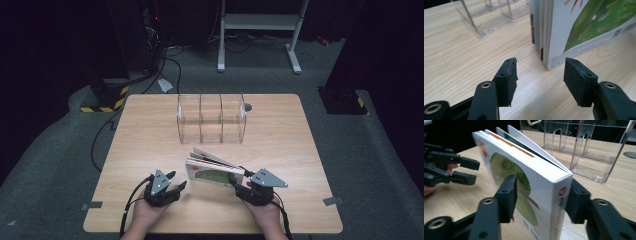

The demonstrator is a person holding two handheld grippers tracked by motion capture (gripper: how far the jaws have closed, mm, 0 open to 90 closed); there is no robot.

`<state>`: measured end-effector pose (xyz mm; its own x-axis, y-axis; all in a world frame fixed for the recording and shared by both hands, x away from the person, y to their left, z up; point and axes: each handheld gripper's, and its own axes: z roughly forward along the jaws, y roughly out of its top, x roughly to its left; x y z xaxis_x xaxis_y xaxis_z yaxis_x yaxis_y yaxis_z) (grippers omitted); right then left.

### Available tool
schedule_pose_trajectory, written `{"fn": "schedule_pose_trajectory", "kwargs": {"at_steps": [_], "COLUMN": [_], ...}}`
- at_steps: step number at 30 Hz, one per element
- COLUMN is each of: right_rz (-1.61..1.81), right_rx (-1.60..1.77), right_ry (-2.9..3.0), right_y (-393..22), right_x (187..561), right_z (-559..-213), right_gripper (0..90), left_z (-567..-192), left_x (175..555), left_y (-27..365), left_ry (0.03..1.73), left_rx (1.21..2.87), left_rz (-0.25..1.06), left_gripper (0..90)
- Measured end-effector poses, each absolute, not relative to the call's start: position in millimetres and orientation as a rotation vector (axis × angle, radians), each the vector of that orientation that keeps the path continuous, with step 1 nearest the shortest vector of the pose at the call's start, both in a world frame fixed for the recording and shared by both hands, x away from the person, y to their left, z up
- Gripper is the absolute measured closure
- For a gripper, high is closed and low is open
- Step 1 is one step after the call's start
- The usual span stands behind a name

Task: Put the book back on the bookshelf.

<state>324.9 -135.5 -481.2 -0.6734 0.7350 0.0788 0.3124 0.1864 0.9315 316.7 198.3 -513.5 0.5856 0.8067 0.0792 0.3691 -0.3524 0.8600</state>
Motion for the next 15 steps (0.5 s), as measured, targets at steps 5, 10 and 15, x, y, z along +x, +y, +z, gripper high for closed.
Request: {"fn": "schedule_pose_trajectory", "kwargs": {"at_steps": [5, 10, 15], "right_rz": [1.491, 1.474, 1.464], "right_rx": [0.958, 0.936, 0.960], "right_ry": [2.079, 2.074, 2.050], "right_y": [-136.7, -136.5, -139.7], "right_x": [321.9, 317.2, 310.9], "right_z": [-482.0, -482.5, -482.8], "right_gripper": [58.0, 67.4, 73.3], "left_z": [-515.3, -519.9, -524.2], "left_x": [323.3, 333.0, 343.2], "left_y": [205.0, 210.4, 216.9], "left_ry": [0.992, 1.067, 1.174], "left_rx": [1.949, 1.971, 1.959], "left_rz": [0.658, 0.672, 0.697], "left_gripper": [43.4, 41.9, 39.8]}}
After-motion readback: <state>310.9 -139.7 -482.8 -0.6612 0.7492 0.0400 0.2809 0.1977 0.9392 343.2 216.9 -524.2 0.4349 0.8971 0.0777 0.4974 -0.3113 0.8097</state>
